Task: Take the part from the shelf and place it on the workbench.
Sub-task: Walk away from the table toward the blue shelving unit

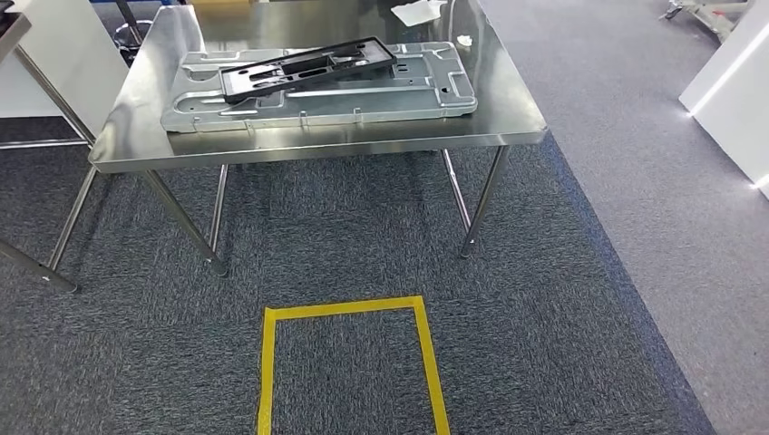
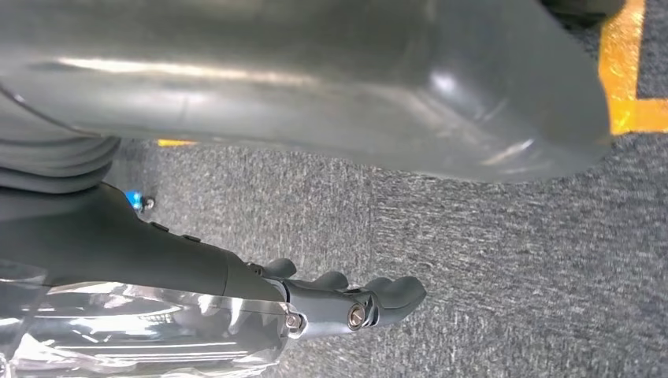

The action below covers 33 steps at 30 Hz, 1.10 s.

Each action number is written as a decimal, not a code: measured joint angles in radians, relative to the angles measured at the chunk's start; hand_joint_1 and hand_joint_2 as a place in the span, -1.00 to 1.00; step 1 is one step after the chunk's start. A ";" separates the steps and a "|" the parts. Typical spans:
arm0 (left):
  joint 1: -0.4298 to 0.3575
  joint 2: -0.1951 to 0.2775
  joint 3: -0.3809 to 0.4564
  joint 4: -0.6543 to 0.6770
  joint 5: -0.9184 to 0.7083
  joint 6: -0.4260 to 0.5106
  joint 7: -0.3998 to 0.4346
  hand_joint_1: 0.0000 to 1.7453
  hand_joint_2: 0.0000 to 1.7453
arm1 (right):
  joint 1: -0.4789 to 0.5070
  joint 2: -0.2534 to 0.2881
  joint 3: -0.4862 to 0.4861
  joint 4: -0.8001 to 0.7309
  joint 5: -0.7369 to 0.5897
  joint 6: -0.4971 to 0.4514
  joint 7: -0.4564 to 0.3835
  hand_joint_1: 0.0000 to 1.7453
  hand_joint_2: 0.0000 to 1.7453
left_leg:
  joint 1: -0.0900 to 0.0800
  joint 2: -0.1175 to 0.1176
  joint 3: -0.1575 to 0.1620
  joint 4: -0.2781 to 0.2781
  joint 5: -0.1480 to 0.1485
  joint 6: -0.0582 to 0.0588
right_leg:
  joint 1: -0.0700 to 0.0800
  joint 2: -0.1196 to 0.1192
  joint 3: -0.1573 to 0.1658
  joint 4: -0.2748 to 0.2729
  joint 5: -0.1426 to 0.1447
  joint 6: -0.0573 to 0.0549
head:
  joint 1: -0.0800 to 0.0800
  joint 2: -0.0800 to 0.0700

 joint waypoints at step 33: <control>0.029 0.019 0.145 0.043 0.194 0.114 -0.315 -1.00 -1.00 | -0.029 0.107 0.015 0.000 0.005 0.019 0.113 -1.00 -1.00 | -0.003 0.007 -0.002 -0.008 0.010 0.011 | 0.005 -0.014 -0.069 0.144 -0.077 0.000 | 0.000 0.000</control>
